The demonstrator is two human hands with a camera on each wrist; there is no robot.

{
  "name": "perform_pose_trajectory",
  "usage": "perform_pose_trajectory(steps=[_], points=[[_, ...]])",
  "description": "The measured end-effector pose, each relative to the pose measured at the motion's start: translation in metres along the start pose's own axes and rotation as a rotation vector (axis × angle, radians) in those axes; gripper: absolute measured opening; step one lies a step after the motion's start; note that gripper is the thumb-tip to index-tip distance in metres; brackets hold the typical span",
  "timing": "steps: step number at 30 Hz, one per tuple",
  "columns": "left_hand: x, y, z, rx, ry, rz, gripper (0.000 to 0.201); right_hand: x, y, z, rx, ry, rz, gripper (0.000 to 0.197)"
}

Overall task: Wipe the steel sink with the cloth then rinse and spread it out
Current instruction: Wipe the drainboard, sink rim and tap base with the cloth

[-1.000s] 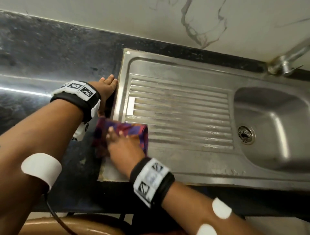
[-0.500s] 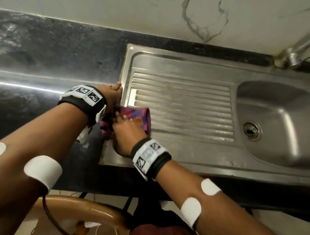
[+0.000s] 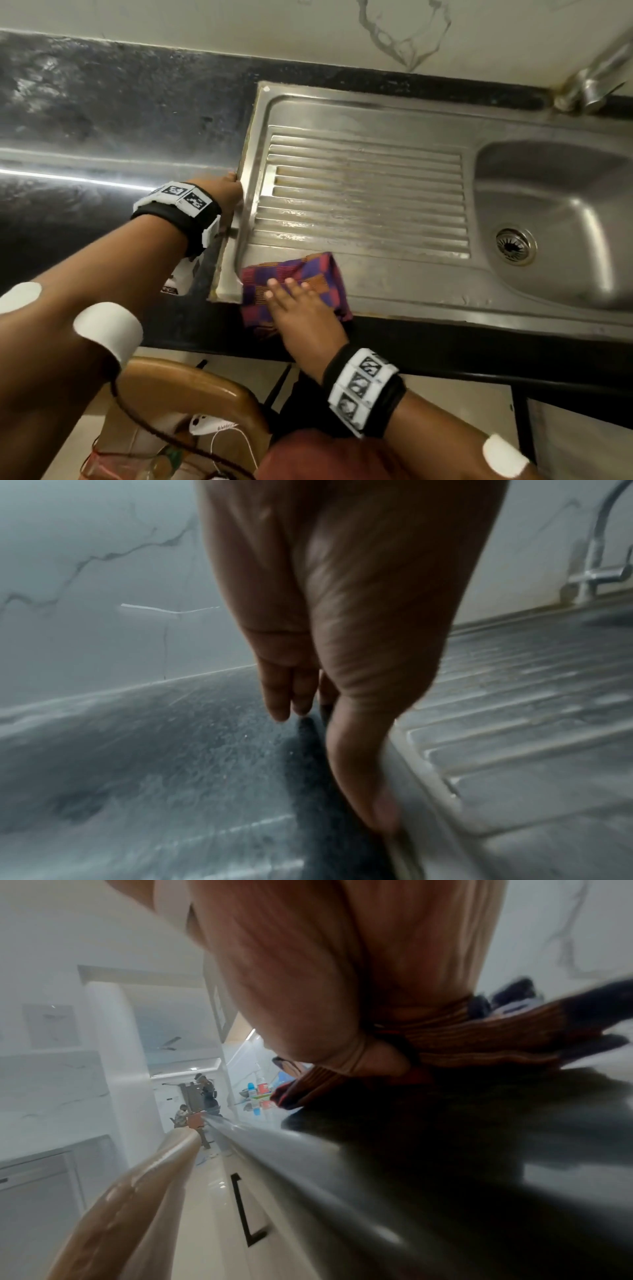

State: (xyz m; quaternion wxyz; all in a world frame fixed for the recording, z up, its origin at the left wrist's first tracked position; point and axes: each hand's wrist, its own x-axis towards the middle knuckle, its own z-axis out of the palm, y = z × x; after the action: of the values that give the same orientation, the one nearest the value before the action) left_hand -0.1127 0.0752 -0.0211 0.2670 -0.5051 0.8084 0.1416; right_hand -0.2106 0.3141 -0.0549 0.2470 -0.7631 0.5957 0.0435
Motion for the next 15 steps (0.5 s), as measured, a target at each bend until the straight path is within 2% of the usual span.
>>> perform_pose_trajectory(steps=[1, 3, 5, 6, 8, 10, 13, 14, 15], points=[[-0.003, -0.004, 0.008, 0.004, -0.048, -0.006, 0.071, -0.012, 0.01, -0.003, -0.007, 0.046, 0.045, 0.054], [-0.021, -0.004, 0.023, 0.071, -0.117, 0.041, 0.115, -0.033, 0.028, -0.009, -0.018, 0.024, 0.091, 0.058], [-0.034, -0.001, 0.039, 0.072, -0.145, 0.053, 0.136, -0.048, 0.035, -0.014, 0.015, -0.083, 0.129, 0.065], [-0.039, 0.001, 0.047, 0.071, -0.163, 0.042, 0.14, -0.049, 0.033, -0.016, 0.007, -0.085, 0.166, 0.066], [-0.048, 0.007, 0.053, 0.068, -0.185, 0.02, 0.145, -0.038, 0.016, -0.016, -0.002, -0.063, 0.186, 0.061], [-0.049, 0.009, 0.053, 0.069, -0.16, 0.015, 0.144, -0.013, -0.01, -0.011, 0.026, -0.069, 0.14, 0.056], [-0.051, 0.01, 0.051, 0.041, -0.1, 0.029, 0.112, 0.018, -0.041, -0.005, 0.026, -0.074, 0.093, 0.053], [-0.05, 0.01, 0.052, 0.035, -0.094, 0.028, 0.106, 0.022, -0.043, -0.003, 0.018, -0.072, 0.088, 0.053], [-0.049, 0.009, 0.052, 0.034, -0.095, 0.024, 0.108, 0.021, -0.041, -0.002, 0.009, -0.065, 0.079, 0.053]])
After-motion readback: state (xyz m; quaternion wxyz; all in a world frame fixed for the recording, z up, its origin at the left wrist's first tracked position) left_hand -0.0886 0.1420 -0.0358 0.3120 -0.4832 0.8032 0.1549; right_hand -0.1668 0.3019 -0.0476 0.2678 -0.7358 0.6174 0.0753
